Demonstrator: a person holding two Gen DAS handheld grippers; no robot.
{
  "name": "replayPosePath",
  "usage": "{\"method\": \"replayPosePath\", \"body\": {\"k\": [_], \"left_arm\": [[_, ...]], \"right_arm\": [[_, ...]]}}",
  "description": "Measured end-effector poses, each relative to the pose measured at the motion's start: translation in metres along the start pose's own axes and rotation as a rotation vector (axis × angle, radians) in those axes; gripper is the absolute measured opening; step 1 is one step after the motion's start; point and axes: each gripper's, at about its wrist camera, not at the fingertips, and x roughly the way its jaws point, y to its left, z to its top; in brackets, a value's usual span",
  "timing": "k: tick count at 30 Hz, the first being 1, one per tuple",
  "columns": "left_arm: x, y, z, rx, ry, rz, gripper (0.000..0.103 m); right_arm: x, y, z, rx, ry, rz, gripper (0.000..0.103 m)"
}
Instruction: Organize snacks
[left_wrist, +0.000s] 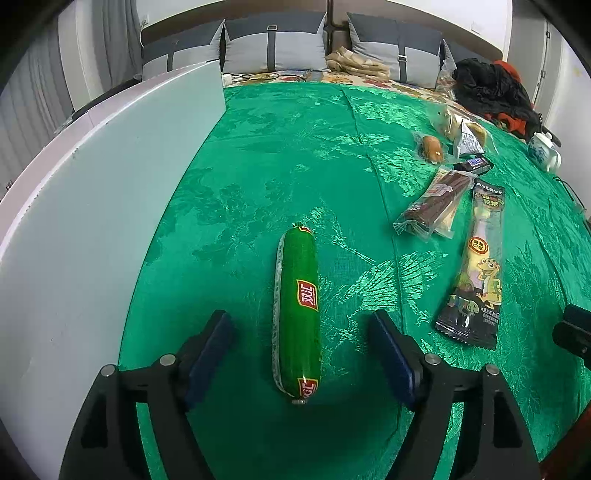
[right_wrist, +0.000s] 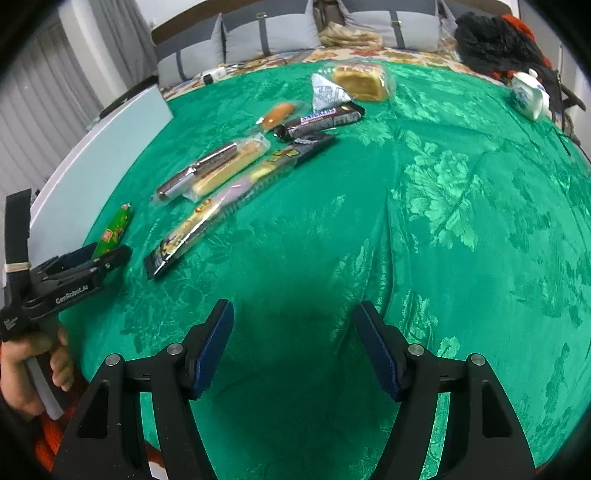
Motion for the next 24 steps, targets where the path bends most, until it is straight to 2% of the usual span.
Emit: {"method": "replayPosePath", "body": {"k": [19, 21, 24], "left_arm": [[0.000, -0.001, 0.000, 0.000, 0.027, -0.016, 0.079], [-0.003, 0.002, 0.001, -0.020, 0.037, -0.052, 0.079], [-0.014, 0.013, 0.004, -0.087, 0.034, -0.165, 0.079]], "right_arm": [[-0.003, -0.008, -0.005, 0.059, -0.004, 0.010, 0.072], [-0.004, -0.010, -0.005, 0.066, -0.001, 0.012, 0.072], [-0.006, -0.017, 0.002, 0.098, 0.008, 0.023, 0.072]]}}
